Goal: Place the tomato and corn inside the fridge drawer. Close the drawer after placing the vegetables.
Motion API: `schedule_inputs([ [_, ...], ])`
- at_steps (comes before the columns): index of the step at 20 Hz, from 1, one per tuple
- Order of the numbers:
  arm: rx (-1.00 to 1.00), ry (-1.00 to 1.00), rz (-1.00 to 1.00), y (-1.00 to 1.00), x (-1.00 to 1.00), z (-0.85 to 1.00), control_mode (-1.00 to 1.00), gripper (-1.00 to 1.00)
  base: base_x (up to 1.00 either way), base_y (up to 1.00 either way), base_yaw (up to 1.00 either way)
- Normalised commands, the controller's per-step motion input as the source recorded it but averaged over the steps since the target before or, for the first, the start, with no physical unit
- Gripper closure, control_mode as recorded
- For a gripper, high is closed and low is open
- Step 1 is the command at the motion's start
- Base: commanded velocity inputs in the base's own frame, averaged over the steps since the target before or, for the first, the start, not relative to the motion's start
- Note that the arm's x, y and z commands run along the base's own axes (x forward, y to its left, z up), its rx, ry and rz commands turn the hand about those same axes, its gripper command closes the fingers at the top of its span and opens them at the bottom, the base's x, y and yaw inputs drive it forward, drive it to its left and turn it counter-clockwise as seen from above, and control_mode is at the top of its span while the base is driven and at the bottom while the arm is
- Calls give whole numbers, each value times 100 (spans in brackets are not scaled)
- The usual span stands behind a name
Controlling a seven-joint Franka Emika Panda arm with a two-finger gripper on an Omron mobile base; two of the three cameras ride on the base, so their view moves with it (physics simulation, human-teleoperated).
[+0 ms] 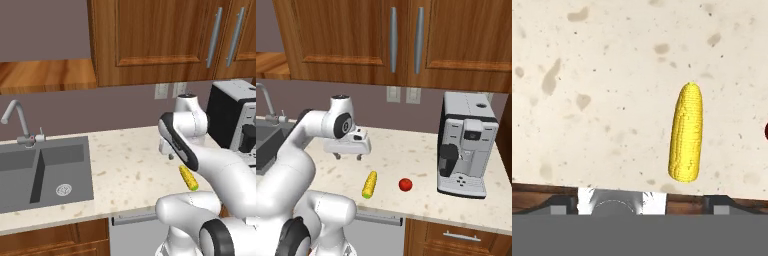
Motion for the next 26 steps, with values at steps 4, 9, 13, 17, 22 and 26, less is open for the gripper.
schedule_inputs([
  [4,-3,18,3,-30,8,-88,-100,-100,0,0,0],
  [9,5,-7,3,-43,-16,-63,-100,-100,0,0,0],
  [13,6,-4,0,-24,5,-45,-100,-100,0,0,0],
  [17,5,0,0,-18,23,-47,-100,-100,0,0,0],
  [22,6,0,1,-40,15,-48,-100,-100,0,0,0],
  [26,3,1,1,-8,22,-45,-100,-100,0,0,0],
])
